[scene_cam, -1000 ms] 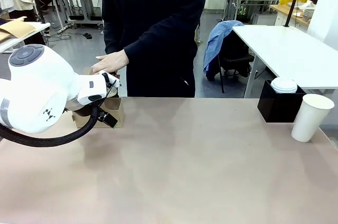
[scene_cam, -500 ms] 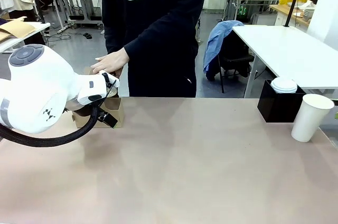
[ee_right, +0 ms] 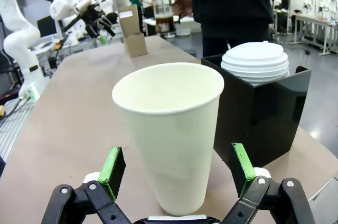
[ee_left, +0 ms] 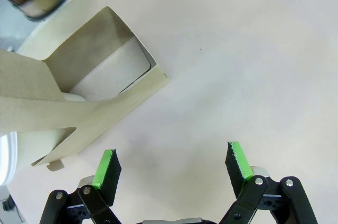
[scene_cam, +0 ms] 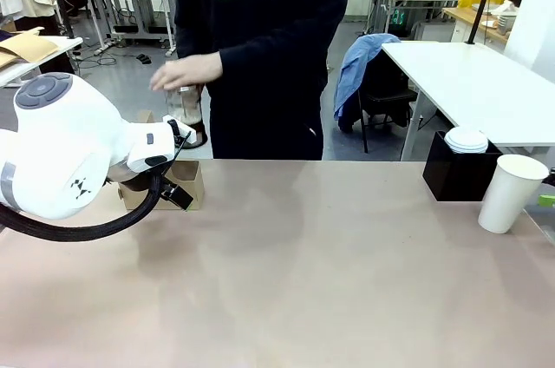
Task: Pour a drink into a cup and package it in a carrier.
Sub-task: Pick up the 600 ml Paper Cup and place it in the middle top area of the table.
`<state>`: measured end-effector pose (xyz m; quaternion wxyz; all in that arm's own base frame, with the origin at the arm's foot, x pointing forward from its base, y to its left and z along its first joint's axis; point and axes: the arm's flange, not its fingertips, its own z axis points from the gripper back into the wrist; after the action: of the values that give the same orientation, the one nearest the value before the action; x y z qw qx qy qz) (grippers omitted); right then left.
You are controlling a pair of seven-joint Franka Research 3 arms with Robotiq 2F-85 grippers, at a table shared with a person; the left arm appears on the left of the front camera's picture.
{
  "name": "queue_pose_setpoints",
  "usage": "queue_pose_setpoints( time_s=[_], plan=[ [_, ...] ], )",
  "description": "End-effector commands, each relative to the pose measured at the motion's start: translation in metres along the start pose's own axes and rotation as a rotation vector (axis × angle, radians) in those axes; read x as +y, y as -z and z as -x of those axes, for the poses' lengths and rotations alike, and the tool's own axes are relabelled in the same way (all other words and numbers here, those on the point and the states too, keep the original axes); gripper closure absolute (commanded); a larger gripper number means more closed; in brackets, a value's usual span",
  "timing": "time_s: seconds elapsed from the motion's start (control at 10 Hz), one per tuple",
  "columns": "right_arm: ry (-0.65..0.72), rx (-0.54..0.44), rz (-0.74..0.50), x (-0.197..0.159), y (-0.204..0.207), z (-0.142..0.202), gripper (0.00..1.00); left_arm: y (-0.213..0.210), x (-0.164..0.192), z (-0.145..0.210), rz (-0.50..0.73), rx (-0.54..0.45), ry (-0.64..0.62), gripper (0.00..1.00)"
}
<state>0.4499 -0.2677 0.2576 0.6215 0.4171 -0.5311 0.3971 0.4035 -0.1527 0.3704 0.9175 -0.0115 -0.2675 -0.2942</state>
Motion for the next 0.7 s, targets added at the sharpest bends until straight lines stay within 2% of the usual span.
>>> queue_pose_setpoints(
  time_s=[0.0,0.6],
  plan=[
    [-0.05,-0.018,0.016,0.001,0.01,0.005,0.0,0.0,0.0,0.0,0.001,0.0,-0.001,0.0],
    [-0.044,-0.021,-0.033,-0.01,0.05,0.009,0.0,0.0,0.0,0.0,0.001,0.0,-0.001,0.0]
  ],
)
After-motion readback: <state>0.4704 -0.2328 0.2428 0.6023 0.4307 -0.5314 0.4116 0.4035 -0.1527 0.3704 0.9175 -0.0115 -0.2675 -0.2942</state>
